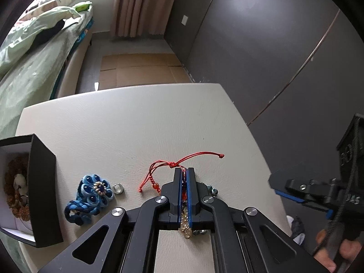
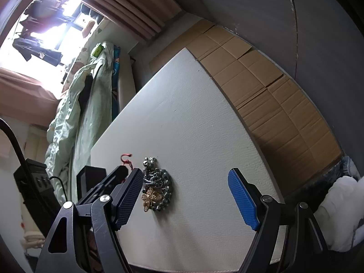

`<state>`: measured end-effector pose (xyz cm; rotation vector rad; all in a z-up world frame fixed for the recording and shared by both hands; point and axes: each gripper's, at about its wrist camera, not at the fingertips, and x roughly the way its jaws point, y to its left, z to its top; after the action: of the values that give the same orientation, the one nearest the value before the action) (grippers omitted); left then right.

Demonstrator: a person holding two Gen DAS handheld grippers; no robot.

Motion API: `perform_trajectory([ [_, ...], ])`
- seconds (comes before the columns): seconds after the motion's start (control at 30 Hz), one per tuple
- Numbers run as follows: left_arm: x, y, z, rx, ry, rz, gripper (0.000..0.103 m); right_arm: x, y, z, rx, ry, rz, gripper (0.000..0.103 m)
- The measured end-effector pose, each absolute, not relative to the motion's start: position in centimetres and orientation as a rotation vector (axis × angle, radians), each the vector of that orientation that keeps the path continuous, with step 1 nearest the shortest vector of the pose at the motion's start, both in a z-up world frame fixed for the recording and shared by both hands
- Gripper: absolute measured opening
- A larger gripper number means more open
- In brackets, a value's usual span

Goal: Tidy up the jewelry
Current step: 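Lift the red string bracelet with the left gripper while the right gripper grasps the dark bead strand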

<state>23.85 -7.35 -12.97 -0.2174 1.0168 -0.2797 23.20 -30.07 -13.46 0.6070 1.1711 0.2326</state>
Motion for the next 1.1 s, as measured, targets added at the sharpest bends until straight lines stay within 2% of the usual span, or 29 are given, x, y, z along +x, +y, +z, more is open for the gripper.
perform_trajectory([
  [0.2,23.8,-5.3,-12.3,-0.304,1.01,-0.292,0.003,23.6,-29.3,-14.0,0.618,1.19,0.271,0.078],
  [0.27,23.8,-4.8,-12.0,-0.318,1.005,-0.292,0.003,23.6,-28.7,-14.2,0.607,1.199,0.282,0.071],
  [0.5,23.5,-2.9,-10.9,-0.359,0.977,-0.295,0.003,23.9,-26.0,-15.0,0.522,1.243,0.294,0.066],
  [0.63,23.2,-1.9,-10.7,-0.364,0.969,-0.289,0.003,24.3,-24.5,-16.0,0.453,1.287,0.286,0.057],
  [0.77,23.1,-0.8,-10.4,-0.375,0.963,-0.278,0.003,24.1,-22.8,-15.8,0.311,1.278,0.244,0.053],
  [1.0,22.8,1.1,-10.1,-0.402,0.946,-0.255,0.003,23.5,-19.4,-15.5,0.024,1.241,0.143,0.052],
  [1.1,22.5,1.4,-10.3,-0.398,0.949,-0.245,0.003,23.2,-18.6,-15.4,-0.051,1.22,0.102,0.044],
])
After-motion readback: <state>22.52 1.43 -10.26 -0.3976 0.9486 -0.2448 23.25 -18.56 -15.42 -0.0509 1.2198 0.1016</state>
